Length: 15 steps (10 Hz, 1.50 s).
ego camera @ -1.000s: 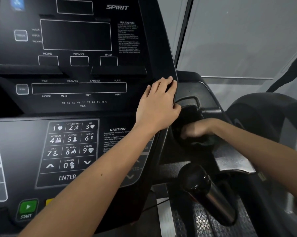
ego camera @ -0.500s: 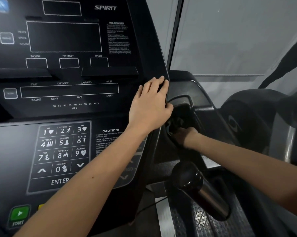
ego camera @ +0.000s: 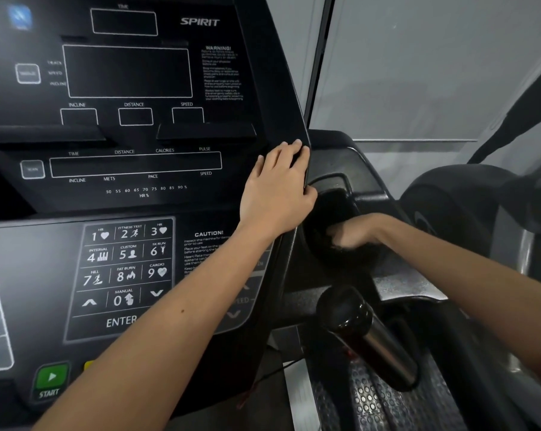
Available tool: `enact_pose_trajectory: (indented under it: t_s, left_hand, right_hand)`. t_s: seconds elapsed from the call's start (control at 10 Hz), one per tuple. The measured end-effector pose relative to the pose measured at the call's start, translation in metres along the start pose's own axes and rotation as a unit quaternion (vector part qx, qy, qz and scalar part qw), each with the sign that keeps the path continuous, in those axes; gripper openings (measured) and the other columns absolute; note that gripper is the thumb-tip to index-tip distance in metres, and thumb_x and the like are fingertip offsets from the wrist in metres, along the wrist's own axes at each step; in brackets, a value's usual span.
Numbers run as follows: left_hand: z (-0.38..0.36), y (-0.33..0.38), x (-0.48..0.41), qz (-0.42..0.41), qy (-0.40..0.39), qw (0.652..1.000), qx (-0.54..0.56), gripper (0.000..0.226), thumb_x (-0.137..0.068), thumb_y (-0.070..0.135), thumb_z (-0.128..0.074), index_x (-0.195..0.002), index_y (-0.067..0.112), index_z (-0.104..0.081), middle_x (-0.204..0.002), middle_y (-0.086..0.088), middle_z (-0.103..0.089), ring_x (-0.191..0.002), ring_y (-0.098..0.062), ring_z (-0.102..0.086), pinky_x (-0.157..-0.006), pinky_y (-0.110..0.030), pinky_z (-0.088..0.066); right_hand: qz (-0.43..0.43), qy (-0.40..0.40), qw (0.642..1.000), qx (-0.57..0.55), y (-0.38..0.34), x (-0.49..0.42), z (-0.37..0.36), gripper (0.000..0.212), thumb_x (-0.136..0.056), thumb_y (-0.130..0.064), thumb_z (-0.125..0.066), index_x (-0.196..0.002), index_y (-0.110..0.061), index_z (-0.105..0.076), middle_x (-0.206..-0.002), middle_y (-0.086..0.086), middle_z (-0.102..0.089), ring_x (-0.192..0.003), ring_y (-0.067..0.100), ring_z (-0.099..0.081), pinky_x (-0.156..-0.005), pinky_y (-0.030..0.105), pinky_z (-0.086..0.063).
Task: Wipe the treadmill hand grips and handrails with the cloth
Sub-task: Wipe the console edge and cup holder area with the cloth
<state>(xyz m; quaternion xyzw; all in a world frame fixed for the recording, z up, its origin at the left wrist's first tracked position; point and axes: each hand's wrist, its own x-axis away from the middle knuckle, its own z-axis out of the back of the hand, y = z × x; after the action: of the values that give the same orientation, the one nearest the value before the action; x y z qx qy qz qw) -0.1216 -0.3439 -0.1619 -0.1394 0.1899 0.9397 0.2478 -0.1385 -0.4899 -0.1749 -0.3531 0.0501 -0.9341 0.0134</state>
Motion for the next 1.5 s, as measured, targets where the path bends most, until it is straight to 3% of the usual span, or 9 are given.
enact_pose_trajectory:
  t_s: [0.1, 0.2, 0.4, 0.6, 0.8, 1.0, 1.1, 1.3, 1.5]
  left_hand:
    - [-0.001, 0.000, 0.000, -0.002, 0.005, 1.000, -0.003, 0.060, -0.094, 0.032, -0.041, -0.148, 0.019, -0.020, -0.155, 0.004, -0.018, -0.144, -0.013, -0.009, -0.117, -0.037, -0.009]
    - [-0.001, 0.000, 0.000, -0.002, 0.008, 1.000, -0.001, 0.060, -0.093, 0.032, -0.042, -0.148, 0.019, -0.021, -0.155, 0.003, -0.019, -0.144, -0.013, -0.010, -0.117, -0.037, -0.010]
    - [-0.002, 0.000, -0.001, -0.001, 0.008, 1.000, 0.000, 0.060, -0.093, 0.032, -0.043, -0.148, 0.019, -0.021, -0.155, 0.004, -0.019, -0.144, -0.013, -0.009, -0.117, -0.037, -0.010]
    - [-0.001, -0.001, 0.000, -0.003, 0.005, 1.000, -0.004, 0.060, -0.093, 0.032, -0.042, -0.148, 0.019, -0.021, -0.155, 0.004, -0.018, -0.144, -0.013, -0.009, -0.116, -0.036, -0.010]
    - [-0.001, -0.001, 0.000, -0.004, 0.002, 1.000, 0.000, 0.060, -0.093, 0.032, -0.042, -0.148, 0.019, -0.021, -0.155, 0.004, -0.018, -0.144, -0.013, -0.008, -0.116, -0.036, -0.010]
    - [0.000, 0.000, -0.001, -0.002, 0.005, 1.000, 0.000, 0.060, -0.093, 0.031, -0.042, -0.147, 0.019, -0.021, -0.155, 0.004, -0.018, -0.144, -0.013, -0.009, -0.117, -0.037, -0.010]
    - [0.000, 0.000, -0.001, -0.004, 0.006, 1.000, -0.004, 0.060, -0.093, 0.031, -0.042, -0.147, 0.018, -0.022, -0.155, 0.003, -0.019, -0.144, -0.014, -0.010, -0.117, -0.038, -0.011]
    - [0.000, 0.001, -0.001, -0.005, 0.008, 1.000, -0.006, 0.060, -0.093, 0.031, -0.043, -0.147, 0.018, -0.022, -0.155, 0.003, -0.020, -0.144, -0.014, -0.010, -0.117, -0.038, -0.012]
    - [-0.001, 0.000, -0.001, -0.004, 0.008, 1.000, -0.002, 0.060, -0.093, 0.031, -0.044, -0.147, 0.019, -0.022, -0.155, 0.004, -0.019, -0.144, -0.014, -0.010, -0.116, -0.038, -0.011]
  right_hand:
    - [0.002, -0.008, 1.000, -0.017, 0.004, 0.003, -0.006, 0.036, -0.092, 0.001, -0.037, -0.127, 0.001, -0.049, -0.107, 0.007, -0.059, -0.090, 0.017, -0.057, -0.071, 0.015, -0.048]
    - [-0.003, -0.038, 0.999, -0.008, 0.000, -0.002, -0.010, 0.034, -0.093, 0.003, -0.038, -0.125, 0.002, -0.048, -0.101, 0.007, -0.058, -0.078, 0.014, -0.052, -0.053, 0.009, -0.042]
    - [-0.016, 0.005, 0.992, 0.121, -0.003, -0.029, -0.037, 0.055, -0.096, -0.008, -0.041, -0.146, -0.010, -0.018, -0.153, 0.011, -0.018, -0.141, 0.029, -0.019, -0.109, 0.030, -0.020]
    - [-0.076, 0.075, 0.978, 0.182, -0.021, -0.032, -0.032, 0.052, -0.094, -0.011, -0.045, -0.143, -0.007, -0.028, -0.150, 0.011, -0.030, -0.139, 0.027, -0.028, -0.107, 0.035, -0.031]
    - [-0.040, 0.008, 0.999, 0.015, -0.024, -0.007, -0.008, 0.036, -0.098, -0.010, -0.032, -0.128, 0.005, -0.046, -0.125, 0.018, -0.052, -0.104, 0.023, -0.054, -0.095, 0.026, -0.034]
    - [0.039, 0.017, 0.969, -0.242, 0.004, 0.006, -0.021, 0.028, -0.100, -0.030, -0.034, -0.098, -0.017, -0.058, -0.096, -0.009, -0.055, -0.086, 0.004, -0.051, -0.079, 0.017, -0.040]
    - [0.057, 0.048, 0.946, -0.315, 0.004, 0.003, -0.031, 0.037, -0.099, -0.029, -0.036, -0.132, -0.015, -0.044, -0.131, -0.005, -0.049, -0.120, 0.009, -0.044, -0.092, 0.014, -0.028]
    - [0.125, 0.160, 0.863, -0.463, -0.008, -0.012, -0.044, 0.064, -0.097, -0.022, -0.043, -0.148, -0.011, -0.006, -0.154, 0.004, -0.018, -0.141, 0.018, -0.019, -0.111, 0.024, -0.016]
    - [0.210, 0.284, 0.873, -0.337, 0.004, -0.006, -0.055, 0.028, -0.087, 0.000, -0.058, -0.114, -0.004, -0.059, -0.113, 0.009, -0.050, -0.102, 0.011, -0.051, -0.090, 0.006, -0.037]
